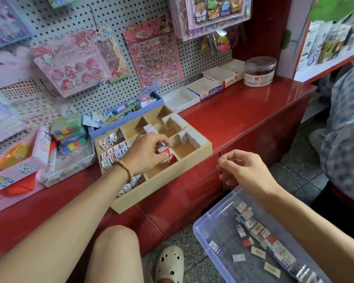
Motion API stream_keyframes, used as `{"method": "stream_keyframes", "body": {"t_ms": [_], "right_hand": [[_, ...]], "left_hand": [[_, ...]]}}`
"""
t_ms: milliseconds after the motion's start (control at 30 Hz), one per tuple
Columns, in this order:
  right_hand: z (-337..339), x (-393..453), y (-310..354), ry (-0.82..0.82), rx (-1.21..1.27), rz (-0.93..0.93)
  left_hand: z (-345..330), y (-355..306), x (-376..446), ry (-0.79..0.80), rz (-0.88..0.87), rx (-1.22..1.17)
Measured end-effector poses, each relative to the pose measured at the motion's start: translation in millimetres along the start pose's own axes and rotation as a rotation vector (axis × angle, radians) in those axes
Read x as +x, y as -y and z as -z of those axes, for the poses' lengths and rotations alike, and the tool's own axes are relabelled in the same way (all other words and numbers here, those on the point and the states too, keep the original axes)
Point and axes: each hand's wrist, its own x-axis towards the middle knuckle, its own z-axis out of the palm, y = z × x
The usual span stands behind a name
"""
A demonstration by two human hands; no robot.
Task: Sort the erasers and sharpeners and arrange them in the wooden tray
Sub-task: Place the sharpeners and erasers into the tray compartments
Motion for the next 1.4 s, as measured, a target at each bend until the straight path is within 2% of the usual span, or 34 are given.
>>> {"method": "stream_keyframes", "body": {"t_ms": [133, 233, 300, 433, 567, 733, 867, 967, 1033, 1100, 1167, 1267, 1400], "right_hand": [[4, 0, -4, 0.004, -0.038, -0.010], [6, -1, -7, 0.000, -0.055, -0.020], [7, -1, -8, -0.001, -0.062, -0.025], [6, 1, -9, 0.008, -0.075, -0.025], [8, 2, -9, 0.005, -0.102, -0.014], [7, 2, -11, 0.007, -0.117, -0.024], [8, 2, -13, 0.019, -0.172, -0.008], [11, 0, -15, 0.027, -0.223, 0.011], [13, -1, -15, 0.024, -0.254, 0.030], [17, -4, -15, 0.014, -0.286, 0.051], [22, -7, -16, -0.005, -0.314, 0.063], [31, -14, -17, -0.038, -0.382, 0.100], [45, -27, -22, -0.070, -0.499, 0.121]], "left_hand": [[1, 0, 5, 0.052, 0.032, -0.154], [1, 3, 8, 0.073, 0.046, -0.162], [-6, 8, 11, 0.074, 0.047, -0.087], [-27, 11, 14, -0.022, 0.026, 0.014], [-38, 13, 9, -0.156, 0.034, -0.027], [-44, 17, 2, -0.141, 0.049, -0.106], [-42, 16, 1, -0.151, 0.039, -0.075], [-37, 12, -3, -0.211, 0.039, 0.020], [-32, 4, -7, -0.261, 0.033, -0.049], [-29, -9, -15, -0.222, 0.023, -0.216], [-30, -22, -27, -0.104, -0.006, -0.344], [-44, -39, -48, 0.069, -0.058, -0.413], [-82, -55, -76, 0.198, -0.117, -0.453]]}}
